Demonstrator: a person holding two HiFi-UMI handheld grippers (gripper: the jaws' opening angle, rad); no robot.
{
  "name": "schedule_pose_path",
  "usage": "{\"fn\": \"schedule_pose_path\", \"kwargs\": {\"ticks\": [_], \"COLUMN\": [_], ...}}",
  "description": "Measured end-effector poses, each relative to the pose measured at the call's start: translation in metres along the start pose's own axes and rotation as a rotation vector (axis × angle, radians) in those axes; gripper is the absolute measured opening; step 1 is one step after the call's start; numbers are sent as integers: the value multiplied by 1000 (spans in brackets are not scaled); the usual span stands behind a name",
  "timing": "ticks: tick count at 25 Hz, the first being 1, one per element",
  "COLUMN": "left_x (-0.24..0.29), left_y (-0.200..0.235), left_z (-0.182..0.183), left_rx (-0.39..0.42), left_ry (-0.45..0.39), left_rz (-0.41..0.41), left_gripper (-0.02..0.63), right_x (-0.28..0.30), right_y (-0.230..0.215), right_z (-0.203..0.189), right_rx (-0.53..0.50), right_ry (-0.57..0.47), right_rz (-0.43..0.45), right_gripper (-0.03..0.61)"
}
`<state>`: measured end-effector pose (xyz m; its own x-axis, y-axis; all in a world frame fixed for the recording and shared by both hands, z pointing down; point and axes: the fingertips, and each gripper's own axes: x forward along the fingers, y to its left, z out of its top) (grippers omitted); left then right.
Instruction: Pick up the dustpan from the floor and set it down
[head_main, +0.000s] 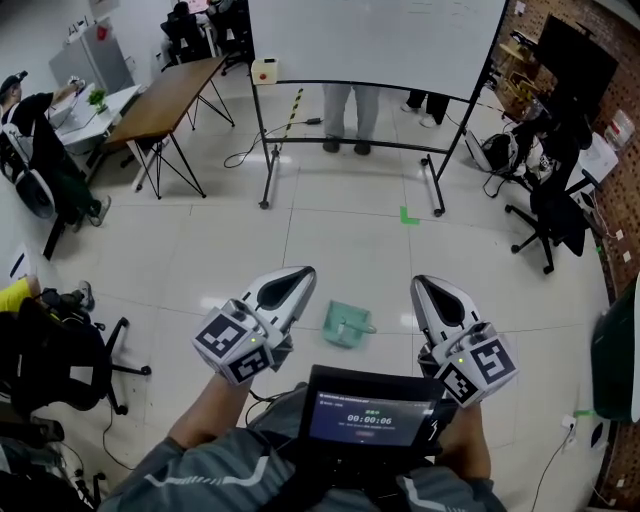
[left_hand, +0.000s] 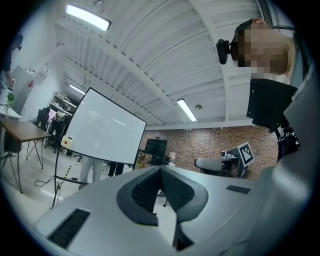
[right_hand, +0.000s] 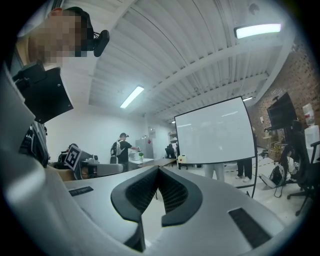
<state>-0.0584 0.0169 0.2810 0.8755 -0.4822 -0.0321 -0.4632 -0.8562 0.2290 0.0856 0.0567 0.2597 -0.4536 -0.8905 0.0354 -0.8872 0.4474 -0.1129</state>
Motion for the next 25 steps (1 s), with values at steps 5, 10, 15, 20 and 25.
{"fn": "schedule_pose_path", "kwargs": {"ticks": [5, 10, 15, 20, 25], "left_x": [-6, -4, 54, 90, 112], "left_y": [0, 22, 112, 161, 191], "left_z": [-5, -38, -146, -273, -393], "left_rx": [-15, -22, -82, -113, -122], "left_ry": [19, 82, 215, 314, 424], "left_rz": [12, 65, 121, 103, 53], "left_gripper": [25, 26, 26, 26, 26], "right_x": [4, 21, 99, 141, 157], "right_y": [3, 0, -73, -123, -146], "right_z": [-6, -55, -179, -316, -445], "right_rx": [-1, 5, 65, 72, 63], "right_ry": [24, 134, 280, 404, 521], "right_rz": [-4, 8, 69, 138, 210], "right_gripper": [18, 32, 98, 187, 213]}}
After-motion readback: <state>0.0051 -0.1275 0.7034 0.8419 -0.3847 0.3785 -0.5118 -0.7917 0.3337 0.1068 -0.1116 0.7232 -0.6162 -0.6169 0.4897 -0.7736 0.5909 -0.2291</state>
